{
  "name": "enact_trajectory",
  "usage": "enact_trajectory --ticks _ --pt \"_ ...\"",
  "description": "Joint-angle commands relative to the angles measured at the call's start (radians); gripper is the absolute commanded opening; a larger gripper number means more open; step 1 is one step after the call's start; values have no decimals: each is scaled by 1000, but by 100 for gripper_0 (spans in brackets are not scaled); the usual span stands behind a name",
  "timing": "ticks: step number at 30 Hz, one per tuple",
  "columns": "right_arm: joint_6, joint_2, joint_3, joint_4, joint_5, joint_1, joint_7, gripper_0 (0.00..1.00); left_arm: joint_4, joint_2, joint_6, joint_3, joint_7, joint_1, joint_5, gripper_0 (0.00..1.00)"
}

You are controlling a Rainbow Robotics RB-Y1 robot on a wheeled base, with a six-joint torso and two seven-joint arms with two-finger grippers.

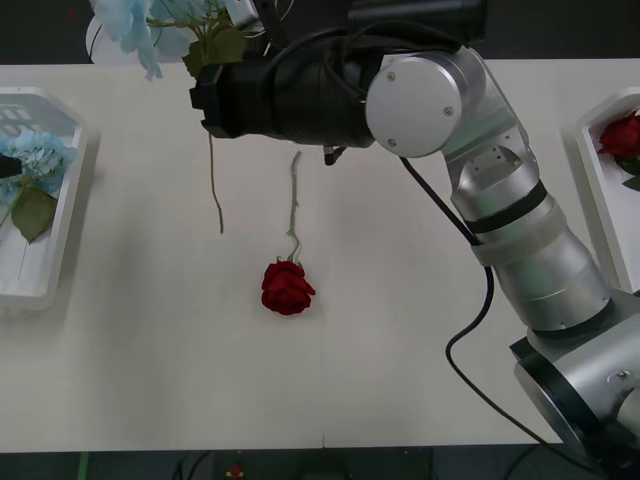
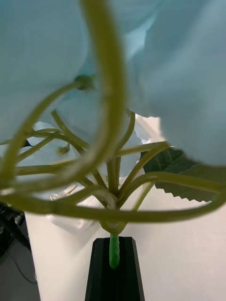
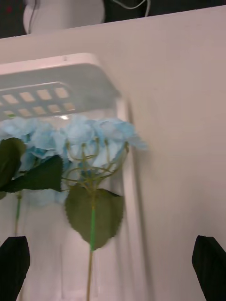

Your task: Put the red flowers into the right box and the blue flowers into the left box

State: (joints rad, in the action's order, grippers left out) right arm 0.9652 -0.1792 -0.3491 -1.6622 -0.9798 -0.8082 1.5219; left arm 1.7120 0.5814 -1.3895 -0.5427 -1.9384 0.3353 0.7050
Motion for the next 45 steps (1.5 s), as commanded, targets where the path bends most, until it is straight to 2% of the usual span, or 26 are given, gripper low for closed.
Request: enact_trajectory --ticks 1,5,13,17,20,27,29,33,41,42,43,44,45 --pt "-28 64 -13 32 16 -88 -15 0 46 49 110 20 -48 -118 266 100" --pt "-69 78 -45 61 29 -105 -22 0 21 49 257 58 -148 -211 507 100" --pt "-108 78 -76 65 35 -103 -32 0 -54 48 291 109 -404 -294 1033 100" --pt "-108 78 -80 65 35 -103 -35 0 -29 35 336 184 -539 -320 1185 100" --pt "-123 78 -88 65 29 -103 -43 0 3 26 373 237 -625 -335 1219 100" --pt "-140 78 -96 65 20 -103 -60 0 81 -20 515 394 -677 -345 1251 100" --pt "-141 78 -96 65 18 -103 -63 0 109 -31 589 443 -697 -340 1234 92" --pt "-141 80 -96 65 13 -101 -68 0 127 -41 676 523 -697 -315 1211 91" --pt "-141 78 -96 65 12 -101 -71 0 127 -78 741 590 -686 -271 1142 90" --pt "-141 78 -96 65 12 -101 -72 0 126 -86 747 599 -680 -266 1130 75" --pt "-141 78 -96 65 12 -101 -72 0 127 -92 753 606 -676 -262 1120 45" --pt "-141 78 -96 67 12 -101 -72 0 126 -94 756 610 -671 -257 1117 27" --pt "-141 78 -96 65 12 -101 -71 0 126 -97 767 618 -665 -251 1117 0"
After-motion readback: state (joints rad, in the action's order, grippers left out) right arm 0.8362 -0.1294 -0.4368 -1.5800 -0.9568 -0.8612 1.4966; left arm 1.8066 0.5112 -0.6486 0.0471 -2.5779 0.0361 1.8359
